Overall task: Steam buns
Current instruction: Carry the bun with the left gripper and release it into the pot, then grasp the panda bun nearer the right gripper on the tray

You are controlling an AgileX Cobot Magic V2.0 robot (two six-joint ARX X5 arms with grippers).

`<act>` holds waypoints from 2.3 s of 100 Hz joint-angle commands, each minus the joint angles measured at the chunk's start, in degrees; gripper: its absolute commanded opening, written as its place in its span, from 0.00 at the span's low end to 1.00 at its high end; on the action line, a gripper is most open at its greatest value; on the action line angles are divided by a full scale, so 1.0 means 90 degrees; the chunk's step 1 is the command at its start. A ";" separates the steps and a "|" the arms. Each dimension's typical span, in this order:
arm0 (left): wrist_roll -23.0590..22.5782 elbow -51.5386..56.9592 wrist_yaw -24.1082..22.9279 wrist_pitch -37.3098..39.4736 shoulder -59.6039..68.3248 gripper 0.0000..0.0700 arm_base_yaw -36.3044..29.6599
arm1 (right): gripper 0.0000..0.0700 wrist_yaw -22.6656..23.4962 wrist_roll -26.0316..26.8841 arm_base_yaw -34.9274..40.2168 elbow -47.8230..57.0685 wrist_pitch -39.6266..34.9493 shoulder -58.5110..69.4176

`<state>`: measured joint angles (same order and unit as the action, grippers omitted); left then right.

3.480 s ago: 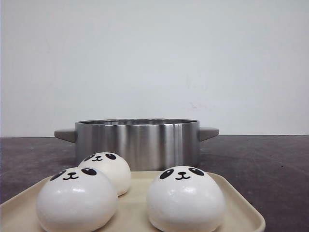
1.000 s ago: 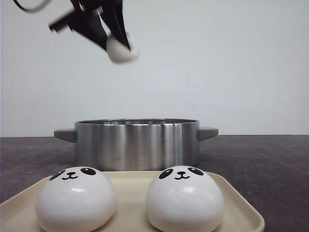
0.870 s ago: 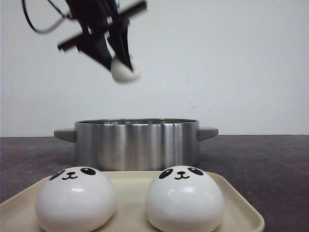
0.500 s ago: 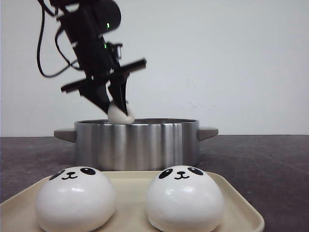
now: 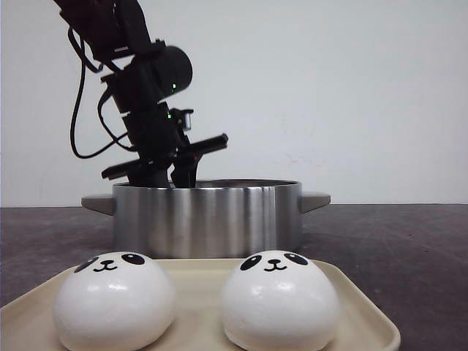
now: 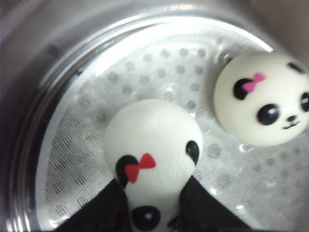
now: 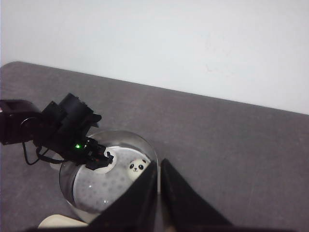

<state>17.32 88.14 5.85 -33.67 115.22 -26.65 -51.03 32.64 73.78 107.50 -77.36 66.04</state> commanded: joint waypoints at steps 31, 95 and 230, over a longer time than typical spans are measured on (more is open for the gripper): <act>-0.0058 0.0160 -0.0002 0.0121 0.0119 0.76 0.0058 | 0.00 -0.0034 0.0391 0.0141 -0.0066 -0.0474 0.0066; 0.0058 0.2346 0.0015 -0.1253 -0.0153 0.96 0.0073 | 0.00 0.0163 0.0486 0.0141 -0.0068 -0.0474 0.0061; -0.1302 0.2589 -0.0845 -0.4456 -0.6640 0.96 -0.0262 | 0.82 0.6135 0.0879 -0.1688 -0.4765 0.3011 0.1984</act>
<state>5.91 110.17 -1.58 -74.39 56.23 -28.67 2.83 39.48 58.06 63.70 -51.68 81.82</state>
